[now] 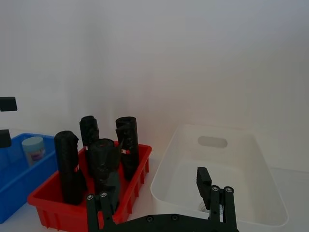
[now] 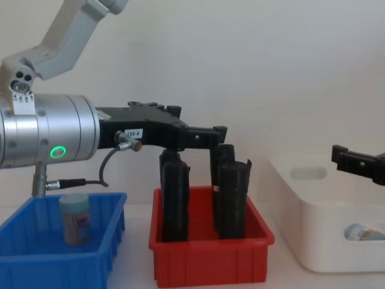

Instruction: Pick the cotton swabs from the blue box and place them into the white box.

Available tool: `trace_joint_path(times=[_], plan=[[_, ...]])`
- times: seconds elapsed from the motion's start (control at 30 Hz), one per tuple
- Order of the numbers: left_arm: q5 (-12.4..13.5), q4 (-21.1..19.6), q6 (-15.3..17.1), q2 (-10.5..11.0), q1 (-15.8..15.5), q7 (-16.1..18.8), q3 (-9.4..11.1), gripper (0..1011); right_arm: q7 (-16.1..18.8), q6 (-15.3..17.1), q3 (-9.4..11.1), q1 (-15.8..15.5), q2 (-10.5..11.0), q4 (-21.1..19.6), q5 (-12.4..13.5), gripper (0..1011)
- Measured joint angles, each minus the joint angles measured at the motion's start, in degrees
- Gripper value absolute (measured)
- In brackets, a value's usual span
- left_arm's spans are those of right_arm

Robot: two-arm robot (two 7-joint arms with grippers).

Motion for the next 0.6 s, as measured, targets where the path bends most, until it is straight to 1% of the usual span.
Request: trace_joint_path(times=[0.03, 0.17, 0.23, 0.33, 0.57, 0.6], plan=[[0.0, 0.0, 0.0, 0.0, 0.0, 0.0, 0.0, 1004, 0.0, 0.4, -0.1, -0.6, 0.1, -0.7, 0.2, 1002], [0.3, -0.2, -1.5, -0.1, 1.2, 3.5, 0.5, 1004, 0.0, 1.2, -0.2, -1.7, 0.2, -1.9, 0.4, 1002], [0.5, -0.3, -2.0, -0.1, 1.6, 4.7, 0.7, 1004, 0.0, 1.4, -0.2, -2.1, 0.2, -2.3, 0.5, 1002], [0.7, -0.4, -3.1, -0.2, 2.6, 7.4, 1.1, 1004, 0.0, 1.5, -0.2, -2.3, 0.2, -2.5, 0.5, 1002], [1.2, -0.7, -5.0, -0.4, 4.2, 12.0, 1.8, 1004, 0.1, 1.5, -0.2, -2.3, 0.2, -2.5, 0.5, 1002], [1.3, -0.8, -5.5, -0.4, 4.6, 13.2, 2.0, 1004, 0.1, 1.5, -0.2, -2.3, 0.2, -2.5, 0.5, 1002]])
